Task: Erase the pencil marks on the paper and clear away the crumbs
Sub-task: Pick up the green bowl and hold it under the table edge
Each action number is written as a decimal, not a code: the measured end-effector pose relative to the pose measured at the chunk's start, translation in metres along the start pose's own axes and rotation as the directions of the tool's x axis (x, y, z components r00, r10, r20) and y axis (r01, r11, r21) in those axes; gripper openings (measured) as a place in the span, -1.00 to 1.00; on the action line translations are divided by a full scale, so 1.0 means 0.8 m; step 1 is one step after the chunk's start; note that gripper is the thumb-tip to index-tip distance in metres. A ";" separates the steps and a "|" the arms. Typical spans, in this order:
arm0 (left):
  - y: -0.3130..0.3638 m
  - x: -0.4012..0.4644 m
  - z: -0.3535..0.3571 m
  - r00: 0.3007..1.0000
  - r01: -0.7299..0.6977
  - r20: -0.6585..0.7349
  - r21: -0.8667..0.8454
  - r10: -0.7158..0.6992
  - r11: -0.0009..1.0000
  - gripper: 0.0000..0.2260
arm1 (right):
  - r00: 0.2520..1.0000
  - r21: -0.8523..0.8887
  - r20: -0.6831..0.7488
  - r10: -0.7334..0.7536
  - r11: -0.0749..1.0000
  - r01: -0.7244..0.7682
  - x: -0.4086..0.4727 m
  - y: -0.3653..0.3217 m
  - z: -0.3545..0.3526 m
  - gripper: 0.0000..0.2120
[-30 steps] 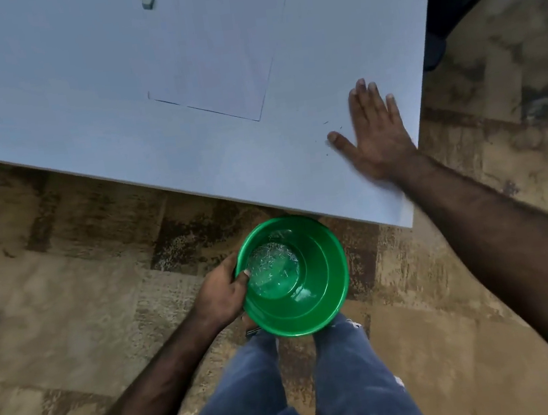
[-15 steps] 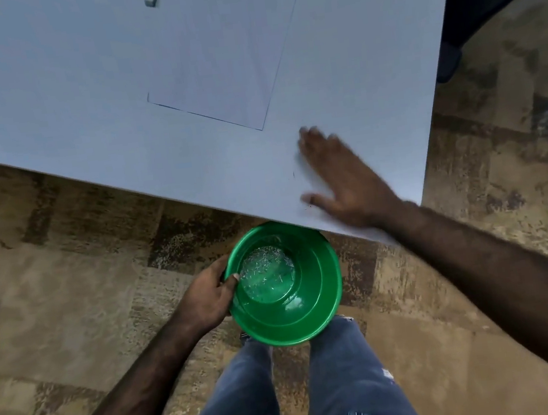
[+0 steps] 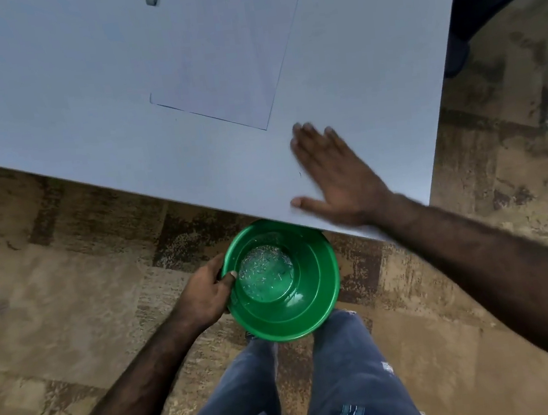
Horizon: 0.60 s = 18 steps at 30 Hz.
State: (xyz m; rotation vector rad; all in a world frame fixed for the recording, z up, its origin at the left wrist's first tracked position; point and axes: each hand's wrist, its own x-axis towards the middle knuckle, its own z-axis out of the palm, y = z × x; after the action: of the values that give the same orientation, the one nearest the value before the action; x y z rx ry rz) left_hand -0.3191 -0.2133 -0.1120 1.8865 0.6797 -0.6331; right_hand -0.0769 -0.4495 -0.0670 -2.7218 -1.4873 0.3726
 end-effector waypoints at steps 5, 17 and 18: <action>0.004 0.003 -0.008 1.000 0.013 -0.005 -0.009 -0.013 1.000 -0.66 | 0.980 0.096 0.046 -0.191 0.978 0.186 -0.034 -0.040 0.007 -0.10; 0.006 0.007 -0.014 1.000 -0.010 -0.005 0.003 0.010 1.000 -0.66 | 0.944 0.131 -0.139 0.299 0.950 -0.282 0.055 0.056 -0.010 -0.16; 0.006 0.007 -0.014 1.000 -0.011 -0.006 0.005 0.011 1.000 -0.66 | 0.955 0.128 -0.129 0.268 0.959 -0.252 0.053 0.044 -0.009 -0.14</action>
State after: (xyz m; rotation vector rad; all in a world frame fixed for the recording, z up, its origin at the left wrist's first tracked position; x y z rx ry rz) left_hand -0.3102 -0.2036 -0.1088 1.8959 0.6711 -0.6228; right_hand -0.0246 -0.4327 -0.0732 -2.7912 -1.0442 0.2450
